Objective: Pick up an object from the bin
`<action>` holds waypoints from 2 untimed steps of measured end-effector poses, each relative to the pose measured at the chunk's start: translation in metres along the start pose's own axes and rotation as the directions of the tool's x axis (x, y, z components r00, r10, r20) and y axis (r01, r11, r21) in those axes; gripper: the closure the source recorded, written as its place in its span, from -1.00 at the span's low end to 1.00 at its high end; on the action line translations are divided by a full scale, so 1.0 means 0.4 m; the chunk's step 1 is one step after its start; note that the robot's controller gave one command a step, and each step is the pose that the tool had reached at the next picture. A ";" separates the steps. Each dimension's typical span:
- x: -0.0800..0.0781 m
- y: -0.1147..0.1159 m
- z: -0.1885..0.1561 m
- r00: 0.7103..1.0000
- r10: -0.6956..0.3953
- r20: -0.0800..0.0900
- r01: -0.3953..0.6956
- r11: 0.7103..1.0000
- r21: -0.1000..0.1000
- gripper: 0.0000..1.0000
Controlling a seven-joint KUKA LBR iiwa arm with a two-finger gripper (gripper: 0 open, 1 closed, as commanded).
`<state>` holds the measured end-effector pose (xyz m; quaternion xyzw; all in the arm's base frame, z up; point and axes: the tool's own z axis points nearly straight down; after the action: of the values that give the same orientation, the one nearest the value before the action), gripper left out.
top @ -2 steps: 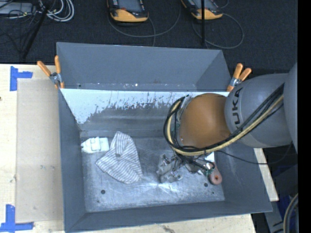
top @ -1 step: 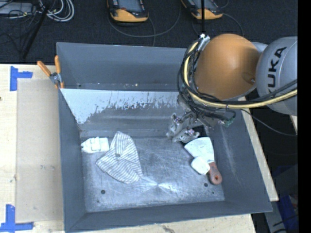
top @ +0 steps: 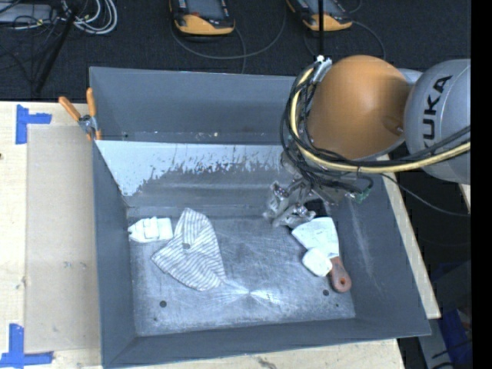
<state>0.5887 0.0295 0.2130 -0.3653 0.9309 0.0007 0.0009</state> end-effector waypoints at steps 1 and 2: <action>-0.004 0.009 0.036 0.999 0.046 0.003 -0.046 0.999 0.004 1.00; -0.039 0.181 0.200 0.971 0.238 -0.004 -0.238 0.971 -0.001 -1.00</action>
Offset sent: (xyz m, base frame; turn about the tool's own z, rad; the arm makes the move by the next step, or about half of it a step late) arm -0.0373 0.0623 -0.0791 0.2405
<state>0.5509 0.0933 0.1329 -0.2511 0.9680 0.0007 -0.0010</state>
